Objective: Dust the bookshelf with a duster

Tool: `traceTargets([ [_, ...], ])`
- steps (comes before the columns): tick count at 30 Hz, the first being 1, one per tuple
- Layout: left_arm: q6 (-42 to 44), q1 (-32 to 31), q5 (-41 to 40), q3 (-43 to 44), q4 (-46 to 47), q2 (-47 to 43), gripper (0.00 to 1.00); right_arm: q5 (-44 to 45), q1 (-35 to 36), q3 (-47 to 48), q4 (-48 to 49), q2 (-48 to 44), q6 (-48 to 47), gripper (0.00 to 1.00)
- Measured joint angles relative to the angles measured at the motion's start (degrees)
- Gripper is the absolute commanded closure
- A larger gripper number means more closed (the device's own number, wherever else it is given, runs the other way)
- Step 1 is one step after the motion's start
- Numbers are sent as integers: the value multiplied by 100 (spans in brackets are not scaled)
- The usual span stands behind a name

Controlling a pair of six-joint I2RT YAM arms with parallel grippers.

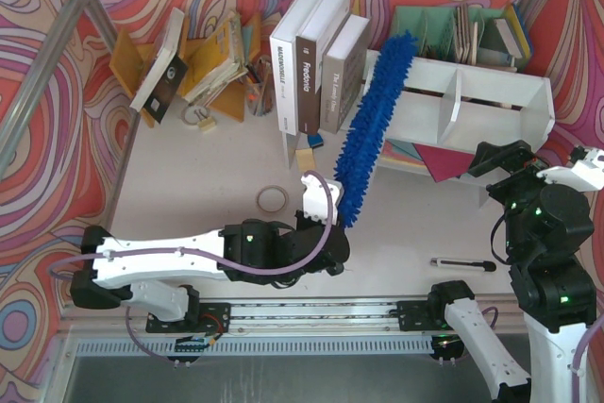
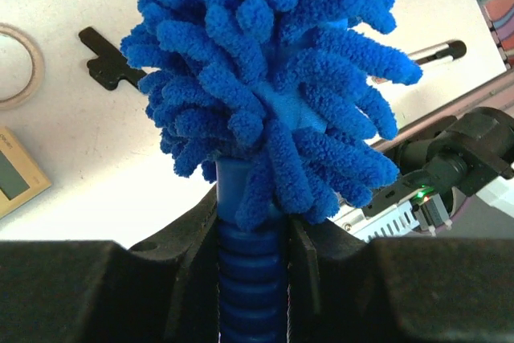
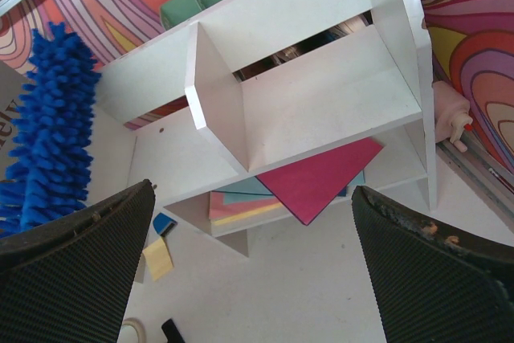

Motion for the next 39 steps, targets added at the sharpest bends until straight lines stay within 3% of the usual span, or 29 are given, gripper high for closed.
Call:
traceTargets([
  [18,-291,-4,-28,-400,33,254,100,-37,0,-129,13,11,2,1],
  [27,-55,-20,214,160,28,769,100,-61,0,-232,9,2,0,1],
  [39,-149,-55,251,-254,-17,474,100,-59,0,-264,9,-35,-2,1],
])
